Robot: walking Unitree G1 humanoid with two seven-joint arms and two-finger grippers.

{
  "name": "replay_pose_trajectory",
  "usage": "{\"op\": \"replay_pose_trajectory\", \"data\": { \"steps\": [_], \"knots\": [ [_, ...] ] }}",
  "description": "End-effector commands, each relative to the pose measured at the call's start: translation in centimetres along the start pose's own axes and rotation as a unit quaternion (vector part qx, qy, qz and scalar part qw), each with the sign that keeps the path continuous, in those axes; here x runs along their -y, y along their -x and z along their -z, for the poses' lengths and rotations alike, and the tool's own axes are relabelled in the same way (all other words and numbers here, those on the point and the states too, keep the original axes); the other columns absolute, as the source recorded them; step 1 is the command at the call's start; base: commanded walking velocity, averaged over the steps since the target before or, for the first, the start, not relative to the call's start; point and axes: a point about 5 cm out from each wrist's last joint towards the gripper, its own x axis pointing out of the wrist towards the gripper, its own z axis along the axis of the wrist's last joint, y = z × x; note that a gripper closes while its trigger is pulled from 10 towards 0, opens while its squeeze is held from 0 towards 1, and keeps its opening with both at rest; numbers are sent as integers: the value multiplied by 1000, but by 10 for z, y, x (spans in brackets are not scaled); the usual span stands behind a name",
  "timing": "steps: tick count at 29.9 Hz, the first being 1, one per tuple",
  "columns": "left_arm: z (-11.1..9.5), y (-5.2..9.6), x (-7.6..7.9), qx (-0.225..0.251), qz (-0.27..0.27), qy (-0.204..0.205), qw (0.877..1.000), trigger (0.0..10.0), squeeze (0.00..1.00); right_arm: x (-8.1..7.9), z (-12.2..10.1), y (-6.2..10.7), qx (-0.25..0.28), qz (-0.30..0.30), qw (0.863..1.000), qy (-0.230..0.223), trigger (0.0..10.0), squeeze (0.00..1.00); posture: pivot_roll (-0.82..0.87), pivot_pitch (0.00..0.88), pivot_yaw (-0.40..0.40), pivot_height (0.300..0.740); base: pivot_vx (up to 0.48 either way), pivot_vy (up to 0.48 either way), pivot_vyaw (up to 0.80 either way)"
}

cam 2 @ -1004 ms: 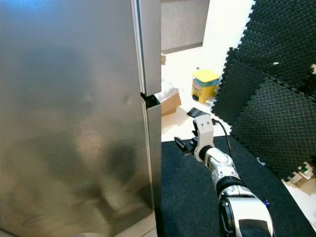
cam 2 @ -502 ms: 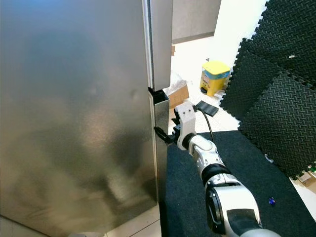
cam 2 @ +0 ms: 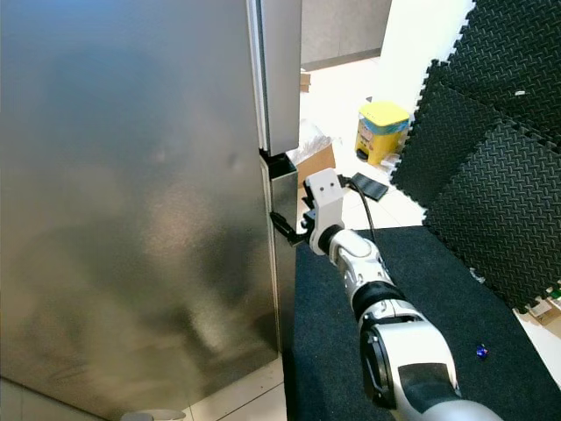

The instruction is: Restocking fridge

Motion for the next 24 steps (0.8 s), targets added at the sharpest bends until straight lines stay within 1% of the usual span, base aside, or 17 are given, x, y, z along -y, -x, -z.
{"op": "replay_pose_trajectory", "data": {
  "steps": [1, 3, 9, 10, 15, 24],
  "knots": [
    [6, 3, -4, -10, -2, -8, 1000, 10000, 0, 6, -21, -4, 39, 30, 999, 16, 10000, 0, -12, 101, -4, 740, 0, 0, 0],
    [7, 3, -4, -11, -1, -8, 1000, 10000, 0, 12, -23, -3, 40, 51, 998, 19, 10000, 0, -19, 100, -4, 740, 0, 0, 0],
    [6, 3, -3, -10, 1, -8, 1000, 10000, 0, 15, -24, -2, 37, 63, 997, 24, 10000, 0, -21, 99, -6, 740, 0, 0, 0],
    [5, 2, -2, -8, 3, -7, 1000, 10000, 0, 20, -24, 0, 37, 76, 996, 24, 10000, 0, -21, 99, -7, 740, 0, 0, 0],
    [4, 1, 0, -7, 5, -8, 1000, 10000, 0, 26, -26, 3, 38, 93, 995, 25, 10000, 0, -22, 99, -6, 740, 0, 0, 0],
    [4, 1, -1, -7, 5, -9, 1000, 10000, 0, 31, -28, 4, 39, 109, 993, 23, 10000, 0, -24, 96, -5, 740, 0, 0, 0]
  ]
}}
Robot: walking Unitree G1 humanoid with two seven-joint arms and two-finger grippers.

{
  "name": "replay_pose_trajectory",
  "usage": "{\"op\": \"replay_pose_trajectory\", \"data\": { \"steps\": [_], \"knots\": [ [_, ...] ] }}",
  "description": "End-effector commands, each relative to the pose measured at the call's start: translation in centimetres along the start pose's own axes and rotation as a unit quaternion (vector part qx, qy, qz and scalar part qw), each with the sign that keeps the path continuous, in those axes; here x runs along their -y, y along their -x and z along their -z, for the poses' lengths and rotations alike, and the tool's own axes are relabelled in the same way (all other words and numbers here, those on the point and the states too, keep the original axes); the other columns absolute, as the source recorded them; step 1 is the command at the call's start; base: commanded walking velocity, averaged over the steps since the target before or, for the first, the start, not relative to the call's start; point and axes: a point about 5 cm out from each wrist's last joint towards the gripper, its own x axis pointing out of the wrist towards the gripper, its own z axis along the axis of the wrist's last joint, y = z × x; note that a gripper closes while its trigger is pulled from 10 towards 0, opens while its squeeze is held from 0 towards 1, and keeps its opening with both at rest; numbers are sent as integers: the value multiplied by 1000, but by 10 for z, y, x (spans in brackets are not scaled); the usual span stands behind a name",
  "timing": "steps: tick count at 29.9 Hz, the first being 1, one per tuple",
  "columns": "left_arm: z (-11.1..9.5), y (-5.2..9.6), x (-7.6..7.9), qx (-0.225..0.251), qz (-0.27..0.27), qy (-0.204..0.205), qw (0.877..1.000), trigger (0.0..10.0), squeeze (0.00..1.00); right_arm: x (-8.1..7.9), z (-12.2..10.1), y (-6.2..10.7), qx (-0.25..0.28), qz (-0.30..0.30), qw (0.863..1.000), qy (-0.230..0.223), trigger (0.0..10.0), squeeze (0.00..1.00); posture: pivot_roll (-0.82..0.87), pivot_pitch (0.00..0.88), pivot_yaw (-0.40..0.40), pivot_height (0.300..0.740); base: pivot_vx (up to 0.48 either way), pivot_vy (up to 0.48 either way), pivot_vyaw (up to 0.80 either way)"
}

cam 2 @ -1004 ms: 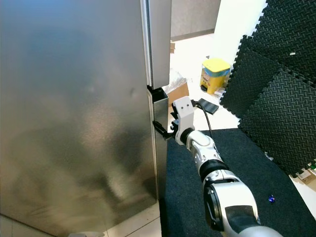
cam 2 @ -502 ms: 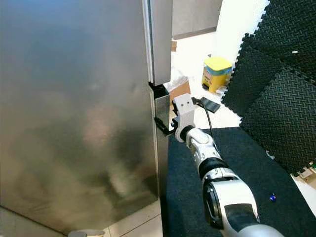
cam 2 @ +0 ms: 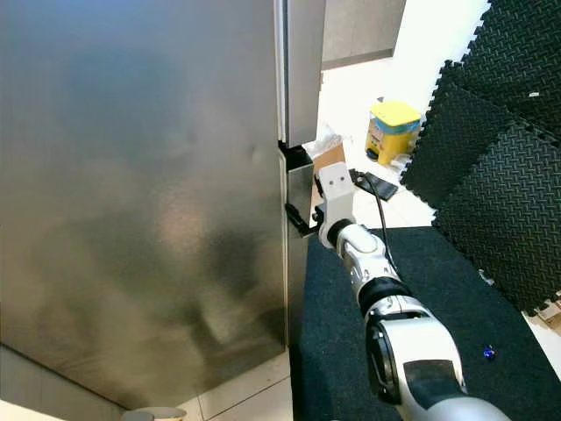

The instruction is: Restocking fridge

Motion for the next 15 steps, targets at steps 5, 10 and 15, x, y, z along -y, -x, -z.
{"op": "replay_pose_trajectory", "data": {
  "steps": [5, 10, 15],
  "knots": [
    [6, 2, -1, -12, 3, -7, 1000, 10000, 0, 20, -22, 0, 37, 57, 998, 3, 10000, 0, -23, 95, -4, 740, 0, 0, 0],
    [5, 2, -1, -12, 4, -7, 1000, 10000, 0, 24, -22, 2, 36, 65, 997, 4, 10000, 0, -25, 94, -3, 740, 0, 0, 0],
    [5, 2, -1, -12, 4, -8, 1000, 10000, 0, 27, -23, 2, 38, 71, 997, 3, 10000, 0, -26, 93, -2, 740, 0, 0, 0]
  ]
}}
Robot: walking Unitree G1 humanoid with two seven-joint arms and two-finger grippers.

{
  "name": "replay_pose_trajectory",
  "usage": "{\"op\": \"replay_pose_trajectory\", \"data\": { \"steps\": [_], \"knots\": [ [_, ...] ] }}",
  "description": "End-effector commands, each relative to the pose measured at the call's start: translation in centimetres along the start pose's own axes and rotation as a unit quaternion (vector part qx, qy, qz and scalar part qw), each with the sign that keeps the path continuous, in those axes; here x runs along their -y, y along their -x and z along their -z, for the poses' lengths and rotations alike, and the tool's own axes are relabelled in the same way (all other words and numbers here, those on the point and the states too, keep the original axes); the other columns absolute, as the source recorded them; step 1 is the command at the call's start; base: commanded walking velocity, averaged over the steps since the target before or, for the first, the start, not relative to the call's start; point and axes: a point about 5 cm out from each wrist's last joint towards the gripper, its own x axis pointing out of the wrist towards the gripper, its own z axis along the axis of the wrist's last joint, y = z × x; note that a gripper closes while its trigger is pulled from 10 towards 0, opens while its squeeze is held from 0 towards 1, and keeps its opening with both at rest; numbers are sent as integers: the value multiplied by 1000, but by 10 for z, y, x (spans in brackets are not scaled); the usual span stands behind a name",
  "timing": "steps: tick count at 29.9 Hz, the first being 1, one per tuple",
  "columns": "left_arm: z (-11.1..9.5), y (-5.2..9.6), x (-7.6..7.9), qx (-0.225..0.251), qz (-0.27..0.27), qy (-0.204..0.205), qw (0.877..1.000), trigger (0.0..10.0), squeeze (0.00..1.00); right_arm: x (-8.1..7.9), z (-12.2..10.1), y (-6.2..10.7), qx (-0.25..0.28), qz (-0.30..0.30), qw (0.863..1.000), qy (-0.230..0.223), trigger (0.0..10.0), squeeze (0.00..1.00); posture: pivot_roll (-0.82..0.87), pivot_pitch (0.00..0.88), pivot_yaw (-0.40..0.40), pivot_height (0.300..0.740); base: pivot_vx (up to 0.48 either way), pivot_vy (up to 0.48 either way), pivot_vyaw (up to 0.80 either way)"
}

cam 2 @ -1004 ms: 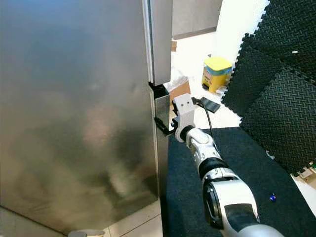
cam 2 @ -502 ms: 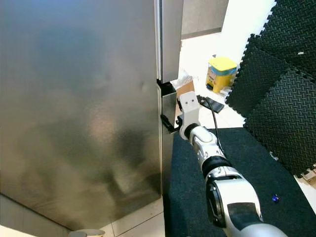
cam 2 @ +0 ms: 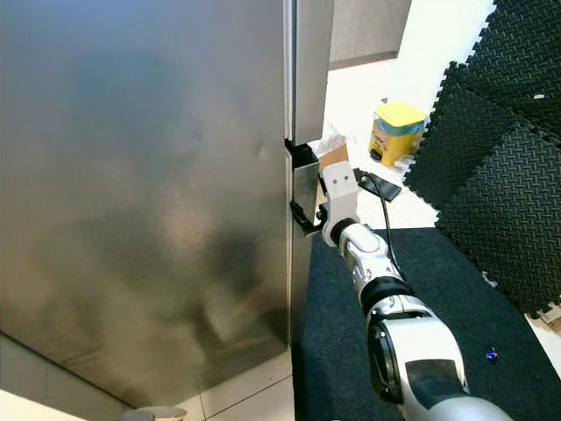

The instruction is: Restocking fridge

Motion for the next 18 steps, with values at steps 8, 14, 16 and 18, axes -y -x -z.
{"op": "replay_pose_trajectory", "data": {
  "steps": [8, 14, 16, 18],
  "knots": [
    [5, 2, -1, -11, 2, -8, 1000, 10000, 0, 23, -22, 1, 36, 61, 997, -2, 10000, 0, -25, 94, -2, 740, 0, 0, 0],
    [5, 2, -2, -11, 3, -9, 1000, 10000, 0, 24, -22, 1, 36, 66, 997, -3, 10000, 0, -24, 91, 0, 740, 0, 0, 0],
    [5, 2, -2, -11, 3, -9, 1000, 10000, 0, 25, -22, 1, 36, 67, 997, -3, 10000, 0, -24, 91, 0, 740, 0, 0, 0],
    [5, 2, -2, -11, 3, -10, 1000, 10000, 0, 26, -22, 2, 36, 69, 997, -3, 10000, 0, -23, 90, -1, 740, 0, 0, 0]
  ]
}}
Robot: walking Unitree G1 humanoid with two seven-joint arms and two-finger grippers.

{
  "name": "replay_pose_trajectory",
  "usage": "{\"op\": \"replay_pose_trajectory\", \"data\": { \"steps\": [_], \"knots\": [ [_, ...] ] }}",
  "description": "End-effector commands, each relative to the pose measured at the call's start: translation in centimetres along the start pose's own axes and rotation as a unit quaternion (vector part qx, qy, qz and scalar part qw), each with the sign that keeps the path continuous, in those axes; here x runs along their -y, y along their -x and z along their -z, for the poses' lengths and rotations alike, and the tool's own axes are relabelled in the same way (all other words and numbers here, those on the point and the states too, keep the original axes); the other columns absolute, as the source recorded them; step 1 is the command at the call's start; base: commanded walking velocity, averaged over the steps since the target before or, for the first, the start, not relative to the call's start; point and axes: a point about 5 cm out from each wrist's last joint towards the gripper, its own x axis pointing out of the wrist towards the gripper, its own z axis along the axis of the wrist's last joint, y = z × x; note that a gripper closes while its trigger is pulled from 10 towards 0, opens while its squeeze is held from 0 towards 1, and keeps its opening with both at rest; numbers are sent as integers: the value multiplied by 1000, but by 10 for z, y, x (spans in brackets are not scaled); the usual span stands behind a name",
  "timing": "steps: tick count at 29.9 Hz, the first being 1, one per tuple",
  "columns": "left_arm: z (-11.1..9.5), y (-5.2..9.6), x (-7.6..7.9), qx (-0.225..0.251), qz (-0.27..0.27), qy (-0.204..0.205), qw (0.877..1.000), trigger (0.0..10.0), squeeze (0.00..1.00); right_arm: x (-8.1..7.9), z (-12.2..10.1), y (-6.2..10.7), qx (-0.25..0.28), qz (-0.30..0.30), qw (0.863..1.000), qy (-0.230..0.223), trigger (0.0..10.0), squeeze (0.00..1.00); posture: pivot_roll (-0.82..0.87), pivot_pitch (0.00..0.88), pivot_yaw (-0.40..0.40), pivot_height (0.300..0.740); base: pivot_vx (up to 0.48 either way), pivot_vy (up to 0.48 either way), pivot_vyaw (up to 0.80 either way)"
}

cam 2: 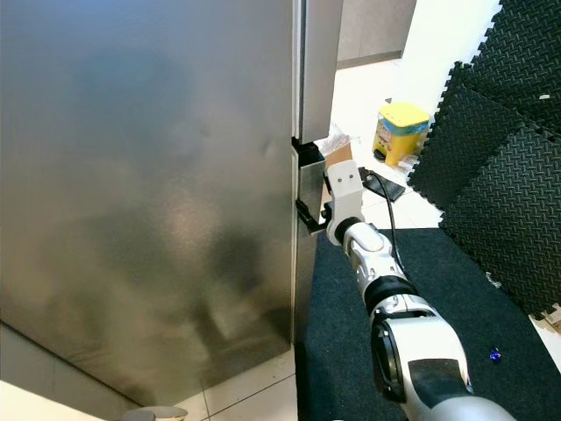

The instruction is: Restocking fridge

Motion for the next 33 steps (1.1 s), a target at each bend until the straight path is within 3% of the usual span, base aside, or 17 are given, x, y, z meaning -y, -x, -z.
{"op": "replay_pose_trajectory", "data": {
  "steps": [1, 15, 33],
  "knots": [
    [5, 2, -2, -10, 1, -6, 1000, 10000, 0, 21, -22, 0, 36, 55, 998, -5, 10000, 0, -24, 89, 0, 740, 0, 0, 0],
    [3, 1, -2, -9, 2, -8, 1000, 10000, 0, 27, -22, 2, 35, 66, 997, -5, 10000, 0, -26, 87, 3, 740, 0, 0, 0],
    [4, 1, -2, -8, 2, -7, 1000, 10000, 0, 48, -20, 11, 32, 103, 994, -4, 10000, 0, -23, 89, 2, 740, 0, 0, 0]
  ]
}}
